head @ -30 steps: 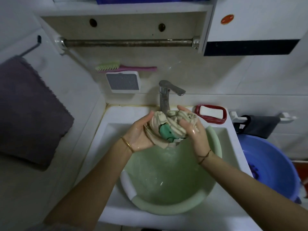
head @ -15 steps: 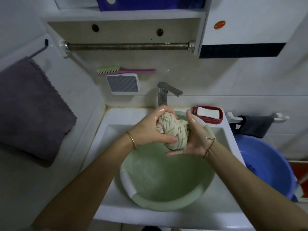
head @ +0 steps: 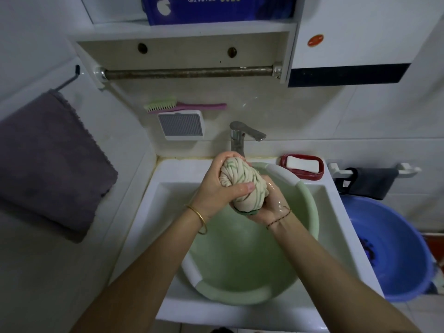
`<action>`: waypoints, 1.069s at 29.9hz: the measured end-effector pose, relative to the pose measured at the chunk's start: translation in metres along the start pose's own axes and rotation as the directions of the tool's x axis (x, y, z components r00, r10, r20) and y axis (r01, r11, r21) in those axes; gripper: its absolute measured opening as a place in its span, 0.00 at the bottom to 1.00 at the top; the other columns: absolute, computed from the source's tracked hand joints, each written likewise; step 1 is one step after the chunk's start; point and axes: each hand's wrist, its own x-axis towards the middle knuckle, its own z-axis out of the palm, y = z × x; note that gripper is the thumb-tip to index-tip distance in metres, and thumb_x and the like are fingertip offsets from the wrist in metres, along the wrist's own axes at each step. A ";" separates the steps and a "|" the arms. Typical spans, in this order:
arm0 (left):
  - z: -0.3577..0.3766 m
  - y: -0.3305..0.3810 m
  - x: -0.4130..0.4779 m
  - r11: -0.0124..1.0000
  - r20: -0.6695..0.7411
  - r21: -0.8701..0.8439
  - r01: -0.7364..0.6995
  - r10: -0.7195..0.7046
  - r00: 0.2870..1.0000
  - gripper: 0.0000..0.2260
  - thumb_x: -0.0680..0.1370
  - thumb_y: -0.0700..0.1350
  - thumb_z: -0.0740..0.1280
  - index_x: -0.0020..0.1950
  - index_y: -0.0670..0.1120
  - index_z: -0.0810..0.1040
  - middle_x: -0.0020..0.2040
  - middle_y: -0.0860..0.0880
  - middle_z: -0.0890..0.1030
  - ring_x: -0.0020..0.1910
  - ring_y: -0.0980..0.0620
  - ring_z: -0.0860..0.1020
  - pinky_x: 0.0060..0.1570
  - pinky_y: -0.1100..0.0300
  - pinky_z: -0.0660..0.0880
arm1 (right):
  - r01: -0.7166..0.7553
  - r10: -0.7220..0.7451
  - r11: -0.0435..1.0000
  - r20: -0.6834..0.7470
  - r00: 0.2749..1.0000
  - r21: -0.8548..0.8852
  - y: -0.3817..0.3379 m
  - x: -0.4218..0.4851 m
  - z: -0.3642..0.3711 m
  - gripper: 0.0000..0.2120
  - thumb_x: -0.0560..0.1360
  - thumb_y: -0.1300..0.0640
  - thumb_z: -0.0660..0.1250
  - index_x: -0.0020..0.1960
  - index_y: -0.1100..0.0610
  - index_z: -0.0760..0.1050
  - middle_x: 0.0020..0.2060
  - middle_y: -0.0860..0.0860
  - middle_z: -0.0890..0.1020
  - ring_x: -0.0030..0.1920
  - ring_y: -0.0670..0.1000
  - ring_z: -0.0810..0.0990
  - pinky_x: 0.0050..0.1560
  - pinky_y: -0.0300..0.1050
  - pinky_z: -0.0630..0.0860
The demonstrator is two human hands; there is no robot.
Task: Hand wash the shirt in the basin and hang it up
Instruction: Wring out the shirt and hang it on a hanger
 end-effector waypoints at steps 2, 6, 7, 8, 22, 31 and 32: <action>-0.001 -0.002 0.000 0.998 -0.015 0.055 -0.015 0.016 1.000 0.24 0.62 0.47 0.75 0.56 0.52 0.72 0.56 0.43 0.78 0.57 0.43 0.78 0.60 0.44 0.74 | 0.006 -0.007 1.000 -0.046 0.999 -0.018 0.000 0.001 0.003 0.16 0.74 0.54 0.60 0.49 0.63 0.83 0.51 0.59 0.83 0.49 0.56 0.83 0.47 0.49 0.81; -0.006 -0.001 0.000 0.986 0.036 -0.130 0.108 -0.104 0.994 0.34 0.61 0.44 0.76 0.65 0.56 0.70 0.59 0.41 0.77 0.59 0.46 0.77 0.61 0.48 0.74 | -0.004 -0.028 0.992 -0.250 0.968 -0.126 -0.002 0.000 0.004 0.20 0.73 0.46 0.61 0.46 0.60 0.84 0.47 0.58 0.84 0.42 0.56 0.84 0.43 0.49 0.81; -0.007 0.000 0.000 0.970 0.067 -0.192 0.151 -0.140 0.988 0.35 0.61 0.41 0.76 0.65 0.57 0.70 0.59 0.42 0.77 0.58 0.47 0.77 0.60 0.50 0.75 | 0.019 -0.065 0.987 -0.295 0.953 -0.158 -0.003 0.000 0.005 0.19 0.75 0.47 0.60 0.47 0.60 0.83 0.47 0.59 0.84 0.42 0.57 0.84 0.42 0.49 0.81; -0.006 -0.001 -0.001 0.952 0.081 -0.240 0.191 -0.176 0.981 0.34 0.62 0.38 0.76 0.64 0.57 0.71 0.57 0.44 0.78 0.57 0.49 0.77 0.57 0.50 0.76 | 0.060 -0.123 0.980 -0.342 0.932 -0.188 -0.005 0.002 0.006 0.17 0.76 0.50 0.60 0.48 0.61 0.82 0.48 0.59 0.83 0.43 0.57 0.83 0.43 0.48 0.81; 0.025 -0.001 0.014 0.603 0.112 -0.476 0.640 -0.680 0.724 0.17 0.76 0.50 0.59 0.32 0.46 0.81 0.30 0.49 0.80 0.29 0.53 0.80 0.30 0.66 0.74 | -0.105 -0.753 -0.613 0.539 0.379 -0.783 0.007 -0.019 0.043 0.07 0.60 0.55 0.67 0.30 0.54 0.70 0.33 0.50 0.74 0.33 0.54 0.72 0.27 0.39 0.61; 0.006 0.014 0.042 0.638 0.192 -0.041 0.769 -0.750 0.633 0.13 0.77 0.34 0.60 0.37 0.48 0.65 0.28 0.54 0.75 0.26 0.65 0.75 0.39 0.67 0.76 | 0.045 -0.373 -0.890 0.782 0.499 -0.453 0.001 -0.027 0.059 0.05 0.58 0.58 0.68 0.32 0.52 0.74 0.31 0.49 0.73 0.31 0.54 0.72 0.26 0.39 0.61; 0.006 0.014 0.042 0.657 0.207 -0.003 0.754 -0.737 0.643 0.09 0.74 0.37 0.62 0.38 0.48 0.66 0.30 0.53 0.75 0.30 0.62 0.76 0.43 0.62 0.76 | 0.065 -0.352 -0.892 0.779 0.518 -0.447 -0.001 -0.027 0.056 0.02 0.60 0.57 0.66 0.32 0.52 0.73 0.32 0.50 0.73 0.31 0.54 0.72 0.26 0.40 0.63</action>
